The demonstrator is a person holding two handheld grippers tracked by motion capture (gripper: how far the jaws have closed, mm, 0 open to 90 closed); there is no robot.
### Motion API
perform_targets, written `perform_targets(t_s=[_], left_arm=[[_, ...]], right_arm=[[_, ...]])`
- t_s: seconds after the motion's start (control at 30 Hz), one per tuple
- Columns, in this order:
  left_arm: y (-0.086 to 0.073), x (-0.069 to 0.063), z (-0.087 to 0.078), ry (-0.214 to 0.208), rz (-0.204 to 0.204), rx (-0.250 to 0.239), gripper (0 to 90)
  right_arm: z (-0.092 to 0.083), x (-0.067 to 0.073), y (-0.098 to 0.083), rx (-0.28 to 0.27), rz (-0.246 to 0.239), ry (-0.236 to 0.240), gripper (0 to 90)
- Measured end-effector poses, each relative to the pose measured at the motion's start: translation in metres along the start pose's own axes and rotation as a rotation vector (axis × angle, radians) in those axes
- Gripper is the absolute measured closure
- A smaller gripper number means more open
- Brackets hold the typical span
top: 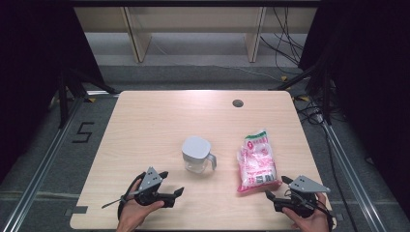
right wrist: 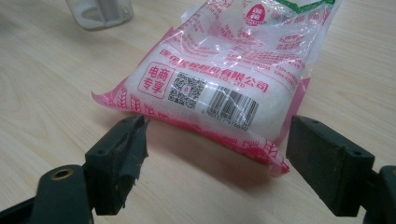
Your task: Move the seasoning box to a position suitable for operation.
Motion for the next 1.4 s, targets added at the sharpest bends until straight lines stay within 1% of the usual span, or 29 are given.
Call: perform_targets(t_s=[0.03, 0.07, 0.1, 0.17, 0.23, 0.3, 0.33, 0.4, 0.47, 0.5, 0.53, 0.57, 0.6, 0.63, 0.7, 0.77, 0.8, 0.87, 0.93, 0.97, 1.03, 1.07, 1.1, 1.2, 1.27, 1.3, 1.33, 1.37, 1.4], left_arm=[[0.000, 0.001, -0.001, -0.001, 0.022, 0.010, 18.4], [0.000, 0.000, 0.000, 0.001, 0.017, 0.009, 18.6], [0.001, 0.001, 0.000, 0.001, 0.039, 0.010, 19.2], [0.000, -0.001, 0.001, -0.002, 0.017, 0.008, 19.7], [0.000, -0.003, 0.001, 0.003, 0.025, 0.021, 21.5], [0.001, -0.005, 0.003, -0.020, 0.001, 0.007, 24.0], [0.001, -0.004, 0.002, -0.005, 0.006, 0.023, 24.7], [0.000, -0.006, 0.005, -0.010, -0.016, 0.006, 26.7], [-0.001, -0.006, 0.005, -0.007, -0.009, 0.009, 27.5], [-0.001, -0.007, 0.007, -0.011, -0.021, -0.012, 27.9], [-0.001, -0.007, 0.007, -0.012, -0.012, -0.002, 28.9], [-0.001, -0.008, 0.009, -0.033, -0.022, -0.014, 29.9], [-0.001, -0.008, 0.009, -0.026, 0.000, -0.001, 30.8], [-0.001, -0.010, 0.010, -0.035, -0.011, -0.008, 32.5], [0.000, -0.014, 0.013, -0.046, -0.007, -0.006, 35.2], [0.000, -0.014, 0.017, -0.058, -0.019, 0.004, 40.3], [0.001, -0.017, 0.020, -0.067, -0.043, -0.014, 43.0], [0.004, -0.022, 0.027, -0.071, -0.032, -0.019, 50.1], [0.008, -0.027, 0.035, -0.085, -0.002, -0.012, 56.4], [0.012, -0.030, 0.041, -0.106, -0.002, -0.023, 60.3], [0.016, -0.034, 0.050, -0.100, -0.009, -0.039, 66.5], [0.020, -0.032, 0.054, -0.104, 0.060, -0.033, 69.1], [0.023, -0.033, 0.059, -0.088, 0.096, -0.028, 70.2], [0.030, -0.033, 0.069, -0.064, 0.113, -0.021, 73.0], [0.031, -0.039, 0.076, -0.034, 0.025, -0.009, 74.3], [0.032, -0.041, 0.081, -0.038, -0.003, -0.028, 74.8], [0.033, -0.040, 0.084, -0.023, 0.016, -0.006, 74.8], [0.035, -0.042, 0.089, -0.030, -0.002, -0.021, 74.8], [0.036, -0.043, 0.091, -0.011, 0.005, -0.009, 74.8]], right_arm=[[-0.001, 0.003, 0.000, 0.009, 0.031, -0.009, 21.3], [-0.001, 0.003, -0.001, 0.012, 0.037, -0.011, 21.3], [0.000, 0.000, 0.000, 0.001, 0.004, -0.002, 21.2], [0.000, 0.000, 0.000, 0.001, 0.005, -0.003, 21.3], [0.000, 0.000, 0.000, 0.000, 0.001, -0.003, 21.3], [0.000, 0.000, 0.000, -0.001, 0.001, -0.001, 21.3], [0.000, 0.000, 0.000, 0.000, 0.001, -0.001, 21.3], [0.000, 0.000, 0.000, 0.000, 0.005, -0.002, 21.4], [0.000, 0.000, 0.000, 0.000, 0.006, -0.002, 21.8], [-0.001, 0.002, -0.001, 0.010, 0.037, -0.010, 21.9], [-0.001, 0.002, -0.001, 0.012, 0.035, -0.007, 21.9], [-0.001, 0.002, -0.001, 0.012, 0.035, -0.006, 21.9], [0.001, 0.002, -0.001, 0.011, 0.025, -0.020, 21.9], [0.001, 0.001, -0.001, 0.009, 0.015, -0.018, 22.1], [-0.001, 0.002, -0.001, 0.011, 0.035, -0.008, 22.4], [-0.002, 0.002, 0.000, 0.015, 0.033, -0.021, 22.5], [-0.002, 0.002, 0.000, 0.014, 0.034, -0.017, 22.7], [-0.001, 0.001, 0.000, 0.006, 0.032, -0.008, 22.7], [0.000, 0.000, 0.000, 0.005, 0.019, -0.005, 22.7], [0.001, -0.001, 0.000, 0.003, 0.004, -0.004, 22.7], [0.001, -0.001, -0.001, 0.008, 0.003, 0.004, 22.9], [0.001, -0.001, -0.001, 0.008, 0.007, 0.001, 23.0], [0.001, -0.001, -0.001, 0.007, 0.008, -0.001, 23.0], [0.001, -0.002, -0.001, 0.008, 0.006, 0.010, 23.0], [0.001, -0.001, -0.001, 0.007, 0.004, 0.005, 23.1], [0.001, -0.001, -0.001, 0.006, 0.002, 0.005, 23.1], [0.001, -0.001, -0.001, 0.007, 0.003, 0.007, 23.1], [0.001, -0.001, -0.001, 0.008, 0.004, 0.013, 23.1], [0.002, -0.001, -0.001, 0.009, 0.007, 0.010, 23.1]])
Point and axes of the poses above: each handheld gripper's, and its own axes: z roughly forward along the jaws, y roughly out of its top, x roughly to its left, the point moved 2 cm from there along z, roughly forward along the jaws, and after that the axes turned 4 degrees about -y, right-handed, at the moved point
